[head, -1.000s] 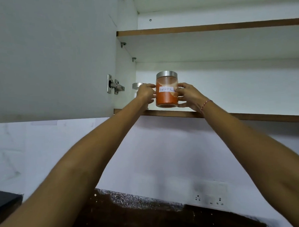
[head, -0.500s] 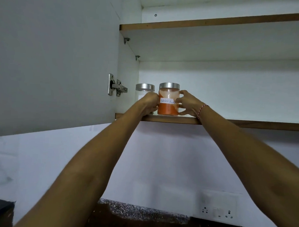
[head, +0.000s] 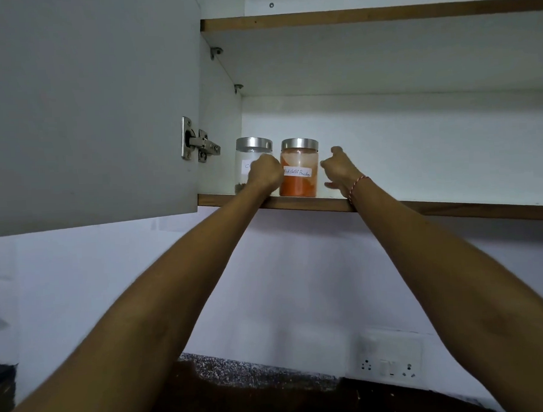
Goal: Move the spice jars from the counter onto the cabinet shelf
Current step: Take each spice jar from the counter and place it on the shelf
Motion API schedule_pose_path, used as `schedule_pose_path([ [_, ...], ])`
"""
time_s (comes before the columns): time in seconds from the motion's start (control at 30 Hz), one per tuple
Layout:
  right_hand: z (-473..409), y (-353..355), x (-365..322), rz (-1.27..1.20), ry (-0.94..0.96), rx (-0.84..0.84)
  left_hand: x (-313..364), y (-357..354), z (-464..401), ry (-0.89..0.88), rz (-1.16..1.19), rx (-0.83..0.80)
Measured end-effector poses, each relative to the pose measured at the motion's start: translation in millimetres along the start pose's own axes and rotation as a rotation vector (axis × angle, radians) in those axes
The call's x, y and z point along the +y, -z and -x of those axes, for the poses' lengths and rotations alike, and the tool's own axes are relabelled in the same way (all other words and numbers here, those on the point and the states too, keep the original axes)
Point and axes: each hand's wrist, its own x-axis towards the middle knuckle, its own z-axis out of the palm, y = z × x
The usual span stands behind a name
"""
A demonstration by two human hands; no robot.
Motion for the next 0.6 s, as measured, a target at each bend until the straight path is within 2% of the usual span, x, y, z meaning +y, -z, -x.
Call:
schedule_pose_path([
  [0.07, 6.3, 6.1, -0.1, -0.052, 0.067, 0.161, -1.5, -0.6, 10.7, -0.096, -0.007, 0.218],
  [0.13, 17.8, 12.7, -1.2, -0.131, 0.11, 0.25, -2.3, -0.7, 26.6, -0.18, 0.05, 0.31],
  [0.27, 61.5, 25.3, -0.1, -0.326, 0.167, 0.354, 6.8, -13.9, 74.0, -0.326, 0.163, 0.314],
  [0.37, 110.9, 41.4, 13.5, -0.355, 0.255, 0.459, 19.1, -40.4, 127.1, -0.411, 0.316, 0.315],
  [0.47, 174.2, 58.3, 56.2, -0.289, 0.302, 0.55, 21.1, -88.4, 197.2, -0.336, 0.404, 0.198],
  [0.6, 266.8, 84.0, 136.7, -0.044, 0.228, 0.549, 7.7, -164.3, 308.5, -0.189, 0.398, -0.119],
])
